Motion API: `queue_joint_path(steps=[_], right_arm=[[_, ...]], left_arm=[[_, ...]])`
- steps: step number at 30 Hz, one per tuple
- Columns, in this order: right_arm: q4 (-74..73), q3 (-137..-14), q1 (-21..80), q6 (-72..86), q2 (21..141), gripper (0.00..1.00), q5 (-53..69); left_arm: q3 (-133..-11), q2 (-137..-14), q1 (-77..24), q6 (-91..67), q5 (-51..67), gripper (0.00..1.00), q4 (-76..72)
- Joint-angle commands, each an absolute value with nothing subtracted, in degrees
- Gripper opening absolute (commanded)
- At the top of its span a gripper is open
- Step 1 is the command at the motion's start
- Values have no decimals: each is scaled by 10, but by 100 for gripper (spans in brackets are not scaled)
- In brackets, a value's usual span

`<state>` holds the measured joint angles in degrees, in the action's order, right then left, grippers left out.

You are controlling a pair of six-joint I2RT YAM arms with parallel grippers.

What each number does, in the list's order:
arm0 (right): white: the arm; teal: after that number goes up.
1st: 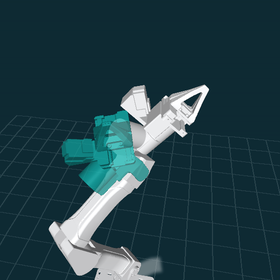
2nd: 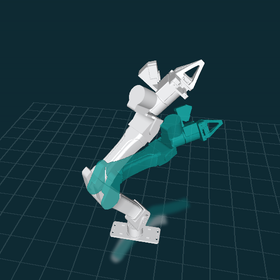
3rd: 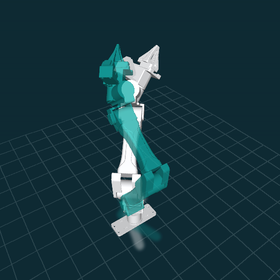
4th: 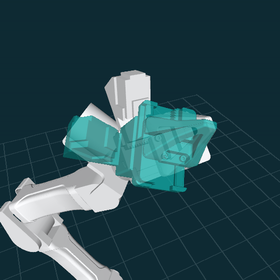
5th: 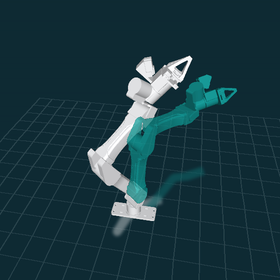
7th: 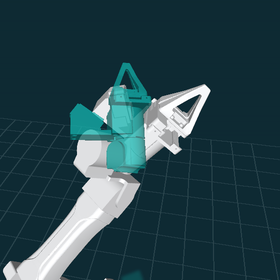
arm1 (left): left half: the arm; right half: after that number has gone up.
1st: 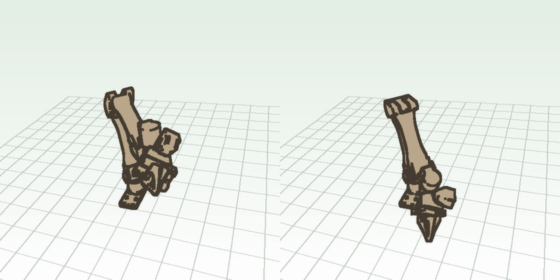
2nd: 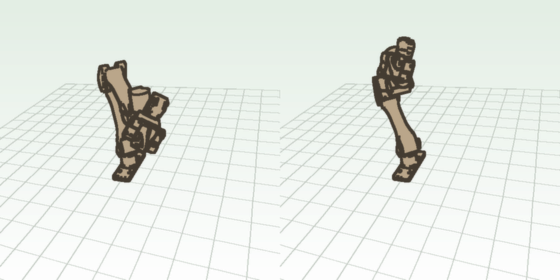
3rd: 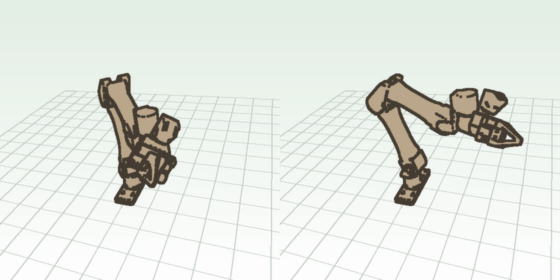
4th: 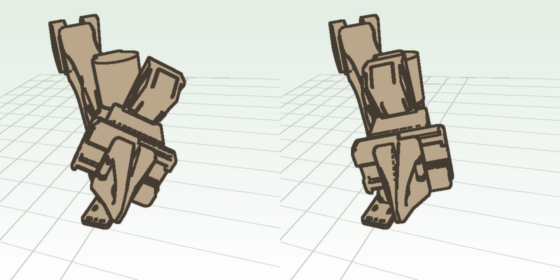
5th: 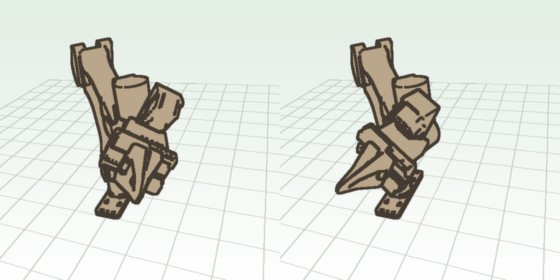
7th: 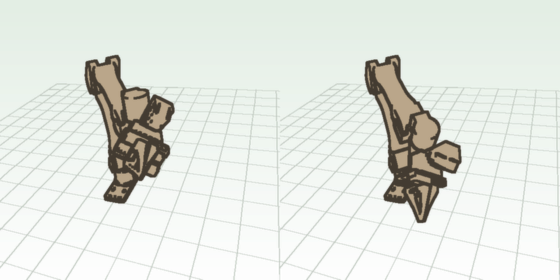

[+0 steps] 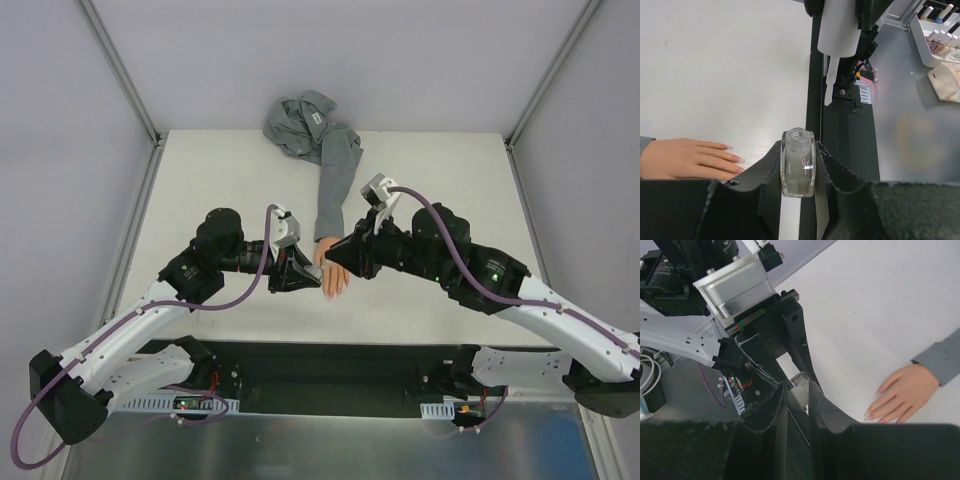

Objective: Paint the nails

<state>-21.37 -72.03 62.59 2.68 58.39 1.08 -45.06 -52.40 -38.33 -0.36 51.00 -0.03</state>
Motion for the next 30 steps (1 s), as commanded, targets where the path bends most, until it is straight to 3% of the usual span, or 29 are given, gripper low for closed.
queue_joint_path(steps=[1, 30], right_arm=[[-196, -765, 629, 18, 595, 0, 19], [-221, -782, 628, 29, 642, 1, 10]], left_arm=[[-454, -524, -390, 16, 535, 0, -18], [-446, -504, -392, 21, 526, 0, -18]])
